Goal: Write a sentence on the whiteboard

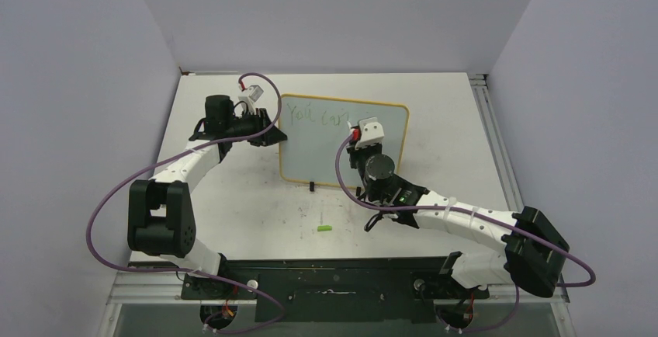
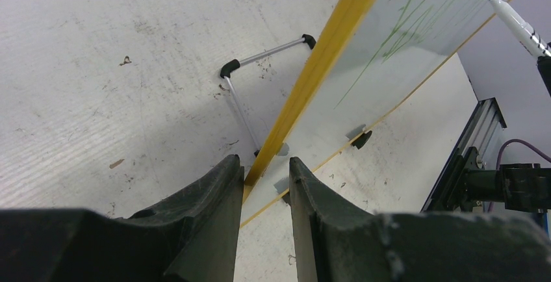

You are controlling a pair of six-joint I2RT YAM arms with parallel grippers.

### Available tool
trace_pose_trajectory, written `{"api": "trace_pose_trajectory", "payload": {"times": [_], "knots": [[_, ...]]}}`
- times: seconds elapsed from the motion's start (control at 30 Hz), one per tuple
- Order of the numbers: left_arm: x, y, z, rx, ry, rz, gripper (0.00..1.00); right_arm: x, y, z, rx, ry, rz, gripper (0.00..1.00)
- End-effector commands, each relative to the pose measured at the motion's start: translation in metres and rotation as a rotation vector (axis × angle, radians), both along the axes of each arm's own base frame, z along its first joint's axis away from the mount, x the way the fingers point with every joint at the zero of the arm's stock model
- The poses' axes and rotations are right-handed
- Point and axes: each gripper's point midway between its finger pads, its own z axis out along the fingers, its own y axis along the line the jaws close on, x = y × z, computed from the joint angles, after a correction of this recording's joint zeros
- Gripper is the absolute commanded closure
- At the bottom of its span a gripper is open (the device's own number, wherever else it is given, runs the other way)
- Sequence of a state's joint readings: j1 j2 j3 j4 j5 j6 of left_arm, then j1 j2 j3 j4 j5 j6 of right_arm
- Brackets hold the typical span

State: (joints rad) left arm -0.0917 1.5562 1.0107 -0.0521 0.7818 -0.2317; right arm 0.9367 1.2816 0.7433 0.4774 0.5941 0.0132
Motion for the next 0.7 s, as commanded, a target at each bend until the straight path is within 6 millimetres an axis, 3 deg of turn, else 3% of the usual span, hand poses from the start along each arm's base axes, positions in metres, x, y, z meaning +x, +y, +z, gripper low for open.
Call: {"api": "trace_pose_trajectory", "payload": {"times": [0.0, 0.67], "knots": [[0.004, -0.008, 0.021, -0.017, -0.054, -0.035, 0.7, -0.003, -0.008, -0.001, 0.017, 0.011, -0.018, 0.95], [0.004, -0.007, 0.022, -0.015, -0.059, -0.031, 0.7, -0.015, -0.008, -0.005, 0.018, 0.018, -0.012, 0.95]]}}
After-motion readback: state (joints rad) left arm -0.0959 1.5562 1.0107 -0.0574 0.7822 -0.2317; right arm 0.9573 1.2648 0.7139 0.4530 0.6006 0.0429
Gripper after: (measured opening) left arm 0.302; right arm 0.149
